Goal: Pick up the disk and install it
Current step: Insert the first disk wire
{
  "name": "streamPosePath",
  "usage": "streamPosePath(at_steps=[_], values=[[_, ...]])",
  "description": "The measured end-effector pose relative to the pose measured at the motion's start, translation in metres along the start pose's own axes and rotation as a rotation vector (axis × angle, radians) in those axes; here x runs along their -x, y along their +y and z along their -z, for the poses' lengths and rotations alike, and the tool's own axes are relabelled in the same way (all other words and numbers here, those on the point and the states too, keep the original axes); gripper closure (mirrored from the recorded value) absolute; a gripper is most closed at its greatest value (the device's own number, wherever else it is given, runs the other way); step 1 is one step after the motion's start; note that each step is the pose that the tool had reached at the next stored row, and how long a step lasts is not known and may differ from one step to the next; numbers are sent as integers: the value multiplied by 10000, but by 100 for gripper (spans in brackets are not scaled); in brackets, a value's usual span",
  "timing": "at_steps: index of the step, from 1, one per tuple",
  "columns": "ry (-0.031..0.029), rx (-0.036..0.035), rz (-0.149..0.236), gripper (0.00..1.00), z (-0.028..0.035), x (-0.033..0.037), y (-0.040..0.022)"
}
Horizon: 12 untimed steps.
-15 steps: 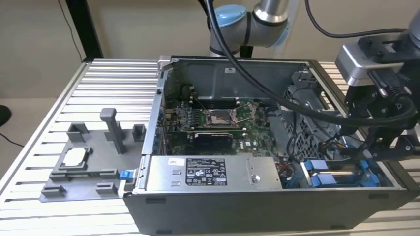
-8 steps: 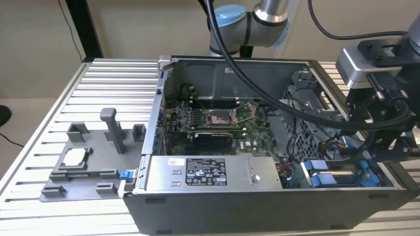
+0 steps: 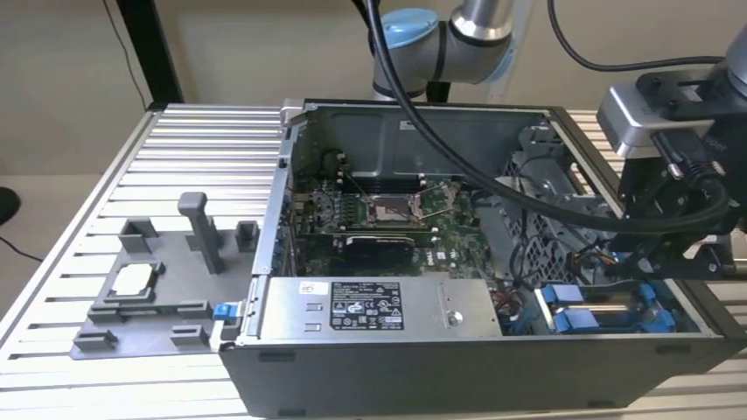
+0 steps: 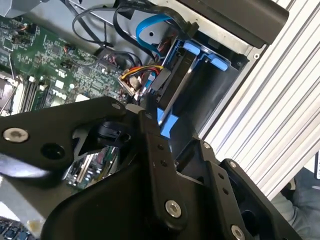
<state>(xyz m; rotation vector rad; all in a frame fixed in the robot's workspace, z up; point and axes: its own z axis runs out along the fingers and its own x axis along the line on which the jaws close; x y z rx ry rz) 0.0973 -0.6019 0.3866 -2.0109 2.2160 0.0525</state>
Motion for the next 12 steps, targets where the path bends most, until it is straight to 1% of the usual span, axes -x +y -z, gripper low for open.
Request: streamPosePath(at_steps=[1, 2, 8, 9, 12], values=[[1, -1, 0, 100, 0, 0, 0], [13, -2, 0, 100, -3, 3, 1], [11, -19, 3, 100, -104, -6, 9], [9, -31, 5, 100, -119, -5, 10], [17, -35, 5, 100, -120, -5, 10]])
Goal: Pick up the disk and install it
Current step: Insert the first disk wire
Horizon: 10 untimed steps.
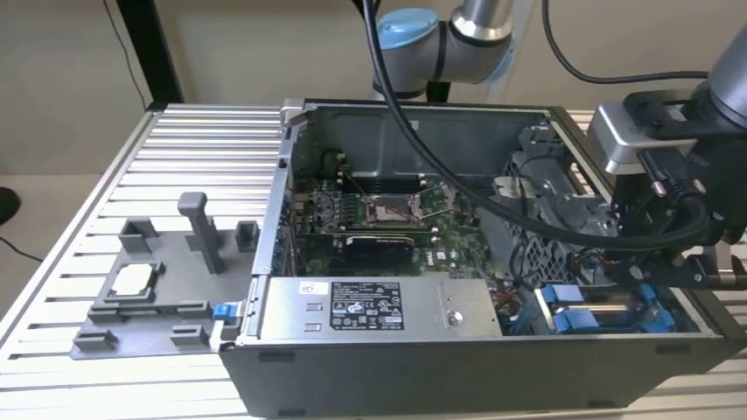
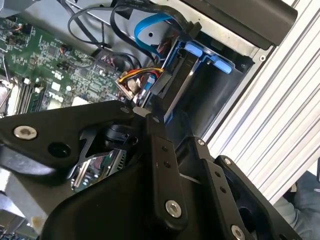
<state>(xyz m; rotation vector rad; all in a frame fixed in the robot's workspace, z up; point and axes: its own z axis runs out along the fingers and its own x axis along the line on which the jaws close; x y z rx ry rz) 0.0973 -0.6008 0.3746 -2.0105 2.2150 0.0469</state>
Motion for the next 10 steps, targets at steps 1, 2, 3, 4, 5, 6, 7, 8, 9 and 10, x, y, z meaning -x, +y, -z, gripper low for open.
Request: streamPosePath(at_steps=[1, 2, 3, 4, 5, 6, 7, 8, 9, 10], values=[[-1, 0, 0, 100, -1, 0, 0], [-2, 0, -1, 100, 0, -2, 0], [-5, 0, -1, 100, 0, -3, 0], [-6, 0, -1, 0, 0, -3, 0], [-8, 0, -1, 0, 0, -2, 0], [-13, 0, -2, 0, -10, -2, 1], [-76, 3, -16, 0, -18, -3, 1], [-163, 6, -43, 0, -25, -3, 2], [-266, 8, -75, 0, -30, -2, 3], [-371, 11, -106, 0, -34, -3, 3]])
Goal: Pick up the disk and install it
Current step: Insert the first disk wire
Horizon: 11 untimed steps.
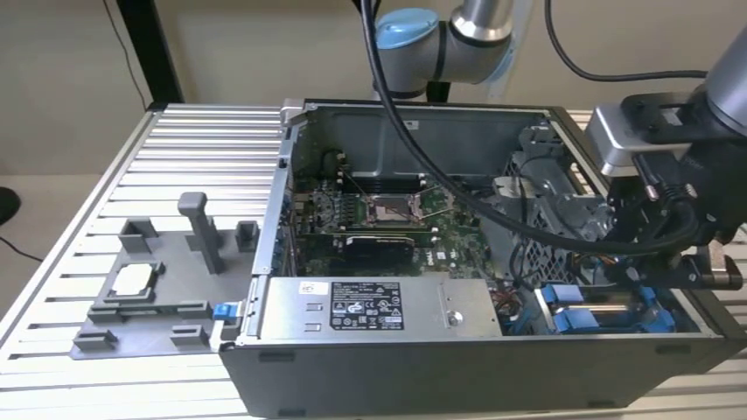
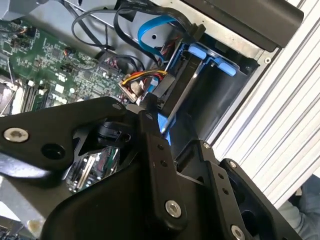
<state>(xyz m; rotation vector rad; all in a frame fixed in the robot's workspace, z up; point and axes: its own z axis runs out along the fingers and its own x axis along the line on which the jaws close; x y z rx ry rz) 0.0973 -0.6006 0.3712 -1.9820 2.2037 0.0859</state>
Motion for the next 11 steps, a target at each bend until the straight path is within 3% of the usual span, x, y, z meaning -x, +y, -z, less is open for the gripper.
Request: streamPosePath(at_steps=[2, 4, 7, 11], values=[[-231, -8, -52, 0, -7, 0, 0], [-380, -41, -86, 0, -17, -2, 1], [-441, -111, -136, 0, -34, -4, -1], [-533, -259, -172, 0, -53, -7, -2]])
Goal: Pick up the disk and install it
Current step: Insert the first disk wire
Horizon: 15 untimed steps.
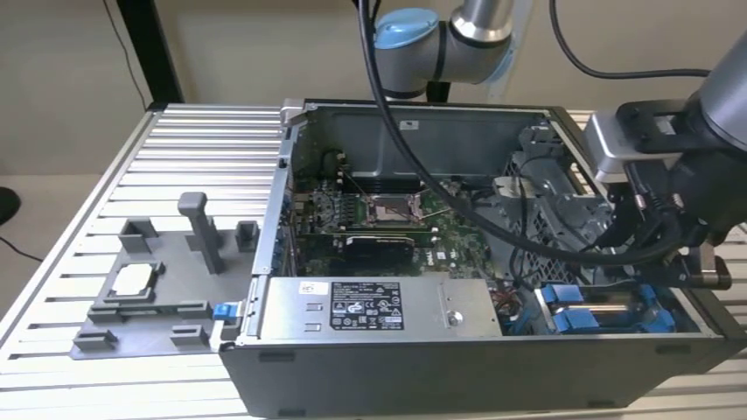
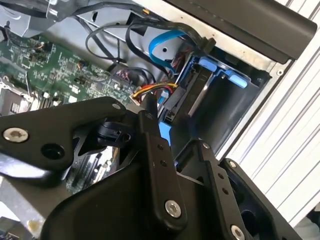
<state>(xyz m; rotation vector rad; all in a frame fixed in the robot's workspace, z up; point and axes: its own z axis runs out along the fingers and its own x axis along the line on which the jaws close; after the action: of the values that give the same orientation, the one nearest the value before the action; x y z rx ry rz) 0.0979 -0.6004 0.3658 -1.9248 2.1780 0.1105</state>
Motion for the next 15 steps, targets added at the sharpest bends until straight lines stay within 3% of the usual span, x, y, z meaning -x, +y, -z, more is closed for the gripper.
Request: streamPosePath(at_steps=[4, 10, 11, 12, 15], values=[[-89, -149, -19, 0, -16, -3, 0], [-129, -288, -43, 0, -84, -19, 7], [-192, -311, -47, 0, -87, -20, 7], [-310, -329, -57, 0, -88, -20, 7], [-784, -346, -109, 0, -93, -21, 7]])
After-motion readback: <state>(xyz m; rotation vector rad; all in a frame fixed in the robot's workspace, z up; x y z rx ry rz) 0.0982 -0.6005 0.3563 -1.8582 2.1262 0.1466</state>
